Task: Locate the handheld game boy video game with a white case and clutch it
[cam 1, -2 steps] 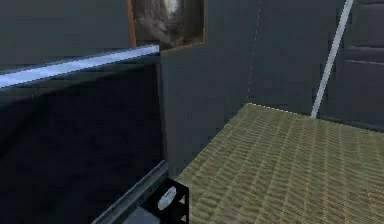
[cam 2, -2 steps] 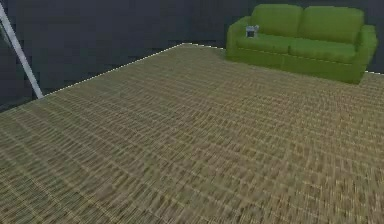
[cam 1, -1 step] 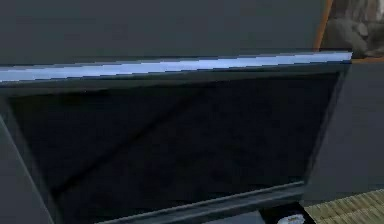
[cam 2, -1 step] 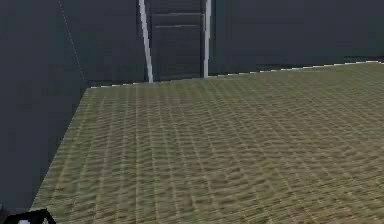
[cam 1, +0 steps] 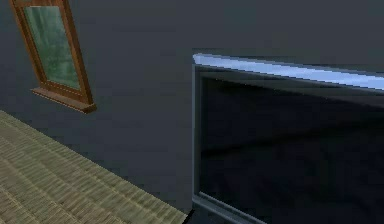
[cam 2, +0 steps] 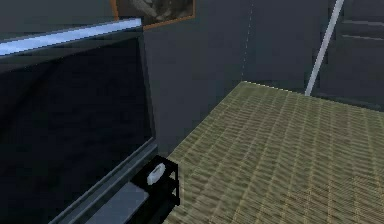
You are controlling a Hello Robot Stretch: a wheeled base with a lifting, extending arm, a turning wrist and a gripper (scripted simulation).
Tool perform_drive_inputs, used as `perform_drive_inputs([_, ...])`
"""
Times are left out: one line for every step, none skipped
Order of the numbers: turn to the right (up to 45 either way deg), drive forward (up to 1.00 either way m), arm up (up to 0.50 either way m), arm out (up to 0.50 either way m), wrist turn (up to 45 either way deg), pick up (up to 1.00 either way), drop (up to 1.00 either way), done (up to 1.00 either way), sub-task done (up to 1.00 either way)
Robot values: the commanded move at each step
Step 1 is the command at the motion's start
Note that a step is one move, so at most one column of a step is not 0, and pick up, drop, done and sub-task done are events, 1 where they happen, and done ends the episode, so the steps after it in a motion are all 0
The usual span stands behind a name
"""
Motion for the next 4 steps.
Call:
perform_drive_inputs([-9.0, 0.0, 0.0, 0.0, 0.0, 0.0, 0.0, 0.0, 0.0])
perform_drive_inputs([0.0, 0.0, 0.5, 0.0, 0.0, 0.0, 0.0, 0.0, 0.0])
perform_drive_inputs([0.0, 0.0, 0.06, 0.0, 0.0, 0.0, 0.0, 0.0, 0.0])
perform_drive_inputs([0.0, 0.0, 0.0, 0.5, 0.0, 0.0, 0.0, 0.0, 0.0])
